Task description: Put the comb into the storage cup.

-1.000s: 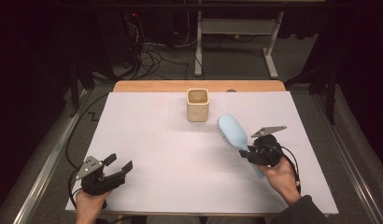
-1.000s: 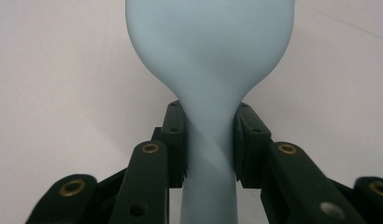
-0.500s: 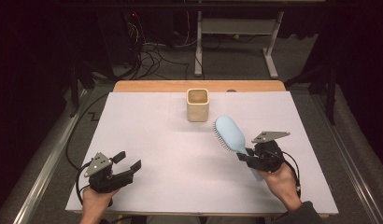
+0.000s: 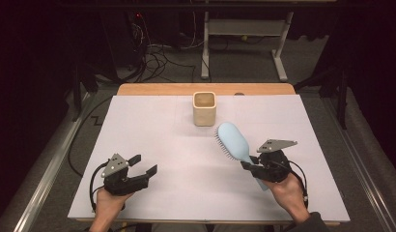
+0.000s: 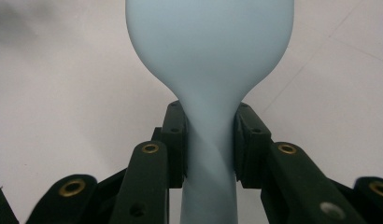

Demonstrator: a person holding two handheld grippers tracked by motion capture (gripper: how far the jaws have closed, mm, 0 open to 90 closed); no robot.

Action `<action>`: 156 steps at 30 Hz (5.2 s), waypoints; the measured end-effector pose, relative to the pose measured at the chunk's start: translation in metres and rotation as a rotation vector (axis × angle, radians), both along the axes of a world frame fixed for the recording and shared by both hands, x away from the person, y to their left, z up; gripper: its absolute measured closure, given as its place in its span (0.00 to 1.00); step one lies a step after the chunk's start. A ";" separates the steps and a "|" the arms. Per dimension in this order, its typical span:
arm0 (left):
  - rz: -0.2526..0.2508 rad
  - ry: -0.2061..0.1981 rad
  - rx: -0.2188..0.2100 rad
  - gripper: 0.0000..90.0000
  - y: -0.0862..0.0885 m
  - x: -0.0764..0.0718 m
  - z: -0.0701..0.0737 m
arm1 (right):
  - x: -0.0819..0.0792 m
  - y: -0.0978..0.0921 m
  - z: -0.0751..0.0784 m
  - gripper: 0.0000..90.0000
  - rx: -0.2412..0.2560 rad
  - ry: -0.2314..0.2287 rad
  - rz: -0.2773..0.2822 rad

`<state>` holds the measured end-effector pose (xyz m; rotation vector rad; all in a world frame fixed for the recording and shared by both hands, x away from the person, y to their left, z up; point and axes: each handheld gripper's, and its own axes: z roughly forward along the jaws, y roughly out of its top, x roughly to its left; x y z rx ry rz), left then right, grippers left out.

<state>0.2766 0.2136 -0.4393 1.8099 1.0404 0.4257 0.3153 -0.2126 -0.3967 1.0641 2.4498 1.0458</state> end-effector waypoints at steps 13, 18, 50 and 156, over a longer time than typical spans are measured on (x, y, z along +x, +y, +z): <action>-0.053 0.007 -0.004 0.25 -0.021 0.009 0.008 | -0.002 0.012 0.000 0.78 -0.004 -0.018 0.037; -0.080 0.009 -0.001 0.24 -0.032 0.014 0.014 | -0.002 0.015 0.000 0.78 0.003 -0.021 0.046; -0.201 -0.001 0.000 0.23 -0.091 0.035 0.018 | -0.004 0.020 -0.003 0.78 0.001 -0.046 0.057; -0.278 0.111 -0.111 0.44 -0.156 0.053 0.037 | -0.010 0.079 -0.010 0.79 -0.081 -0.133 0.113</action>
